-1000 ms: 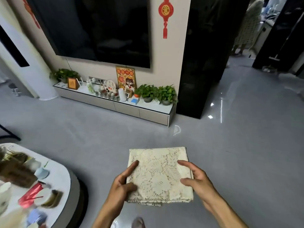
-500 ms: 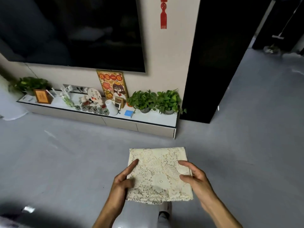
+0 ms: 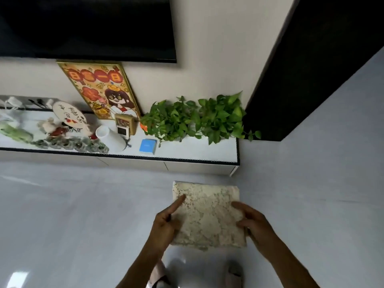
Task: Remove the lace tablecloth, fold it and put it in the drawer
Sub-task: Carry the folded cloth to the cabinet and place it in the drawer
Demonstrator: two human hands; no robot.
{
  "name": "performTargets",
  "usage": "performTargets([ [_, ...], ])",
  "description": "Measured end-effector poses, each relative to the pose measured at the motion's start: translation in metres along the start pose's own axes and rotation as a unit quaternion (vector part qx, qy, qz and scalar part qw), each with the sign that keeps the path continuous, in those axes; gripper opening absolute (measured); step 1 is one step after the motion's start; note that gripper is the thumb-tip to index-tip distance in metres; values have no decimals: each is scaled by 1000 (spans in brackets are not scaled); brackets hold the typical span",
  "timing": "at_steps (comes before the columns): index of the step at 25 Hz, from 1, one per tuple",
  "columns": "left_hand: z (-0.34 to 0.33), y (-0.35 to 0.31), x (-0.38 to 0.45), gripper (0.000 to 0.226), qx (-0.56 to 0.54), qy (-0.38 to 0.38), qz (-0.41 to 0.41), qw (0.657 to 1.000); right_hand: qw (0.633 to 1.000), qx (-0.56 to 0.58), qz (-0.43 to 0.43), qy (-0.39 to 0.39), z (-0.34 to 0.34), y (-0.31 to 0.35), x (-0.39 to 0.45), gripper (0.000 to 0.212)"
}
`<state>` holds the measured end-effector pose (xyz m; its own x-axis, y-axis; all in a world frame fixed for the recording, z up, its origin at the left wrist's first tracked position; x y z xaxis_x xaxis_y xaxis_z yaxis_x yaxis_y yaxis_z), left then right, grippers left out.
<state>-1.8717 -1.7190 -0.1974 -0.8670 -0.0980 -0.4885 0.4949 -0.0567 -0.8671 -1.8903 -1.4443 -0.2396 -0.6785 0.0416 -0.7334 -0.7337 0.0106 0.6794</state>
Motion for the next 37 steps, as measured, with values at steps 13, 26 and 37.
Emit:
performTargets([
  [13,-10,265,373,70,84,74,-66,992,948,305,-91,-23,-77,-185,472,33],
  [26,21,231,359,67,216,234,-201,926,897,435,-50,-59,-113,-213,586,20],
  [37,18,212,381,70,19,110,-215,970,951,82,255,155,-43,-174,377,33],
])
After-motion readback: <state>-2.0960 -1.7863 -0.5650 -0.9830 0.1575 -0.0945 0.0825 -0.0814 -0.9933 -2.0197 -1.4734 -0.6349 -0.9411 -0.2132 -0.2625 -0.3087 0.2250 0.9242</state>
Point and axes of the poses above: each hand's wrist, its own x-axis towards the middle knuckle, its own z-axis out of the back of the hand, y = z × x, the point moved 3 cm from there along x, towards the middle knuckle, and after that the axes turned 5 degrees about -y, right-handed, at the moved point
